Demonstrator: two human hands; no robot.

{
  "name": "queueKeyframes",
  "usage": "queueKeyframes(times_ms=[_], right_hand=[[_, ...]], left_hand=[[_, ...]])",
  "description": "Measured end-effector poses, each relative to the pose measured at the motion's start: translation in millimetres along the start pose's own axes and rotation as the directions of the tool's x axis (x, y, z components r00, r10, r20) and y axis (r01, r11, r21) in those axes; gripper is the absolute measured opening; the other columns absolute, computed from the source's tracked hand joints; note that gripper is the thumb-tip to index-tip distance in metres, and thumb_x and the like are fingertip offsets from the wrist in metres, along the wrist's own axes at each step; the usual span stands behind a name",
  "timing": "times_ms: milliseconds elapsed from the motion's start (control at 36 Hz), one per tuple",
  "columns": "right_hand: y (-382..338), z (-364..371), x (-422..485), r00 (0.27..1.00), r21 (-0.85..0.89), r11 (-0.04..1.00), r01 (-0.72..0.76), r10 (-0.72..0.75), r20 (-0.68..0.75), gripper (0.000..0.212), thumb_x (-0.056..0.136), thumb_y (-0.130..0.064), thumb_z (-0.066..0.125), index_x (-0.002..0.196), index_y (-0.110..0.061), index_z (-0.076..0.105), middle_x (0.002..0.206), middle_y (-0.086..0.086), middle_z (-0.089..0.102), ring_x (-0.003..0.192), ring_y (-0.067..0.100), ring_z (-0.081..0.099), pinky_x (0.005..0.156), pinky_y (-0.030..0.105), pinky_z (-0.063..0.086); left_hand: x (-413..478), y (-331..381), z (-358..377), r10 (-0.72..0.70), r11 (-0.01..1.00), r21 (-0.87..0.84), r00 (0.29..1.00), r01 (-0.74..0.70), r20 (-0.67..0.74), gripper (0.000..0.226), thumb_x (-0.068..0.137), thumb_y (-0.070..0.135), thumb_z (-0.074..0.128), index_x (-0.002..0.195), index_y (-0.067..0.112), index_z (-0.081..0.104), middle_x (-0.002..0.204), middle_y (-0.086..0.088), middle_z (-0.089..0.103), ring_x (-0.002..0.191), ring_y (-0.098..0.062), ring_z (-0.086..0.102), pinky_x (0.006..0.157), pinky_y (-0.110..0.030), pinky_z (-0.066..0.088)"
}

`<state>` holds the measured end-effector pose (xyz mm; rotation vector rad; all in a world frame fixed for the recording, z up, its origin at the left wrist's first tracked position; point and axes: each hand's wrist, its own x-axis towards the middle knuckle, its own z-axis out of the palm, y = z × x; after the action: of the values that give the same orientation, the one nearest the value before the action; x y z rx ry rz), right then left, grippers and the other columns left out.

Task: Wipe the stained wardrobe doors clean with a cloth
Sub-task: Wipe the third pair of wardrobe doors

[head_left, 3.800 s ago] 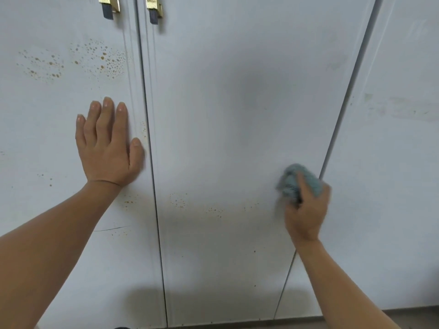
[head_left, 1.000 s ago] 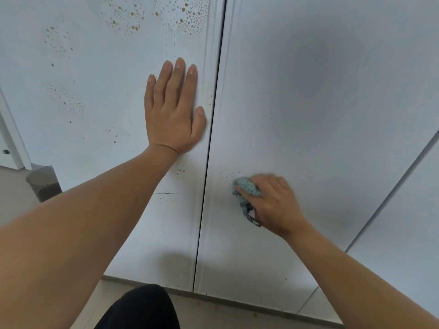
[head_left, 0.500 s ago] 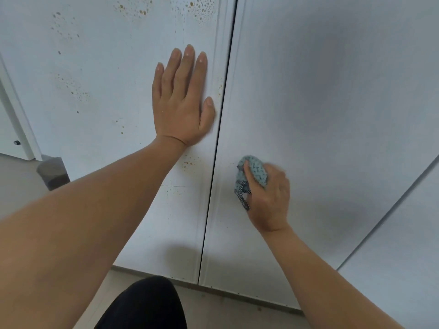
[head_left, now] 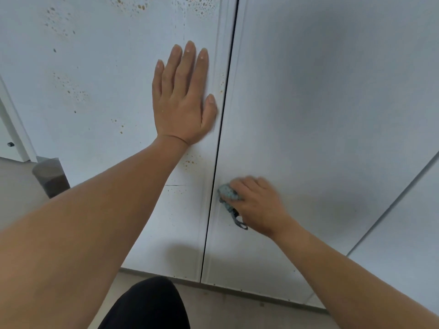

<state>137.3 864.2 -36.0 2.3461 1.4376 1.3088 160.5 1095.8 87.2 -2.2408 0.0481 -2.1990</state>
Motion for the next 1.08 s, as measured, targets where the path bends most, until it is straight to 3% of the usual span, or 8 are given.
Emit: queueKeyframes(times_ms=[111, 167, 222, 361, 528, 695, 972, 1083], right_hand=[[24.8, -27.1, 41.2, 0.962, 0.055, 0.969, -0.24, 0.245, -0.121, 0.017, 0.096, -0.035, 0.063, 0.102, -0.021, 0.069, 0.095, 0.006, 0.068, 0.084, 0.028, 0.061, 0.073, 0.039, 0.047], [28.0, -31.8, 55.9, 0.916, 0.01, 0.939, -0.345, 0.339, -0.215, 0.028, 0.09, -0.028, 0.07, 0.115, -0.015, 0.072, 0.107, 0.011, 0.064, 0.094, 0.032, 0.056, 0.075, 0.04, 0.043], [20.3, -22.6, 51.3, 0.935, -0.013, 0.964, -0.264, 0.253, -0.25, 0.037, 0.09, -0.02, 0.07, 0.127, -0.015, 0.068, 0.116, 0.013, 0.057, 0.099, 0.033, 0.051, 0.074, 0.042, 0.039], [-0.2, -3.1, 22.2, 0.999, -0.025, 0.999, 0.036, -0.035, 0.04, 0.035, 0.089, -0.013, 0.055, 0.12, -0.019, 0.07, 0.113, 0.006, 0.063, 0.095, 0.03, 0.057, 0.075, 0.039, 0.04], [-3.1, -1.3, 18.6, 0.969, 0.016, 0.974, -0.227, 0.227, -0.097, 0.036, 0.087, -0.024, 0.064, 0.122, -0.016, 0.07, 0.113, 0.01, 0.063, 0.097, 0.031, 0.05, 0.075, 0.038, 0.035], [-35.5, 16.4, -22.6, 0.983, 0.08, 0.986, -0.148, 0.138, 0.125, 0.034, 0.081, -0.016, 0.056, 0.107, -0.024, 0.076, 0.109, 0.002, 0.066, 0.102, 0.028, 0.053, 0.085, 0.037, 0.037], [1.6, -27.1, -5.6, 0.848, 0.101, 0.872, -0.479, 0.489, -0.204, 0.045, 0.073, -0.009, 0.078, 0.117, -0.015, 0.075, 0.111, 0.017, 0.064, 0.097, 0.036, 0.054, 0.074, 0.039, 0.041], [-4.9, -14.0, 15.9, 0.87, 0.096, 0.9, -0.426, 0.436, -0.231, 0.042, 0.078, -0.009, 0.079, 0.119, -0.015, 0.073, 0.113, 0.015, 0.064, 0.099, 0.036, 0.055, 0.075, 0.039, 0.04]], left_hand=[[1.0, 0.7, 0.4, -0.003, 1.0, 0.001, 1.0, 0.003, -0.005, 0.063, 0.099, 0.035, 0.044, 0.156, 0.006, 0.046, 0.16, -0.019, 0.043, 0.15, -0.037, 0.036, 0.126, -0.055, 0.025], [0.6, -0.2, -0.6, 0.001, 1.0, 0.0, 1.0, -0.001, 0.0, 0.064, 0.099, 0.034, 0.046, 0.156, 0.006, 0.046, 0.16, -0.019, 0.044, 0.15, -0.038, 0.036, 0.125, -0.055, 0.025], [0.7, 0.8, -1.6, 0.001, 1.0, -0.001, 1.0, -0.001, 0.012, 0.064, 0.099, 0.034, 0.047, 0.156, 0.006, 0.046, 0.16, -0.019, 0.044, 0.15, -0.038, 0.037, 0.125, -0.055, 0.025], [1.0, -0.2, -2.4, -0.002, 1.0, 0.003, 1.0, 0.002, 0.018, 0.064, 0.099, 0.034, 0.046, 0.156, 0.006, 0.046, 0.16, -0.02, 0.044, 0.149, -0.039, 0.038, 0.125, -0.055, 0.025], [0.1, -1.2, -0.6, 0.0, 1.0, -0.005, 1.0, 0.0, 0.017, 0.063, 0.099, 0.034, 0.046, 0.155, 0.006, 0.047, 0.16, -0.02, 0.045, 0.149, -0.039, 0.039, 0.125, -0.056, 0.026], [0.1, 0.3, -5.4, -0.004, 0.998, -0.055, 0.999, 0.006, 0.042, 0.063, 0.098, 0.03, 0.051, 0.155, 0.005, 0.046, 0.16, -0.021, 0.043, 0.15, -0.041, 0.037, 0.125, -0.057, 0.022], [-115.0, -11.0, -7.6, 0.085, 0.996, 0.017, 0.988, -0.088, 0.126, 0.063, 0.099, 0.035, 0.048, 0.154, 0.005, 0.048, 0.159, -0.019, 0.045, 0.149, -0.038, 0.04, 0.119, -0.066, 0.027], [-119.1, -3.8, 3.5, 0.052, 0.999, 0.008, 0.988, -0.053, 0.147, 0.064, 0.1, 0.036, 0.044, 0.155, 0.003, 0.043, 0.157, -0.023, 0.045, 0.147, -0.042, 0.036, 0.116, -0.069, 0.029]])
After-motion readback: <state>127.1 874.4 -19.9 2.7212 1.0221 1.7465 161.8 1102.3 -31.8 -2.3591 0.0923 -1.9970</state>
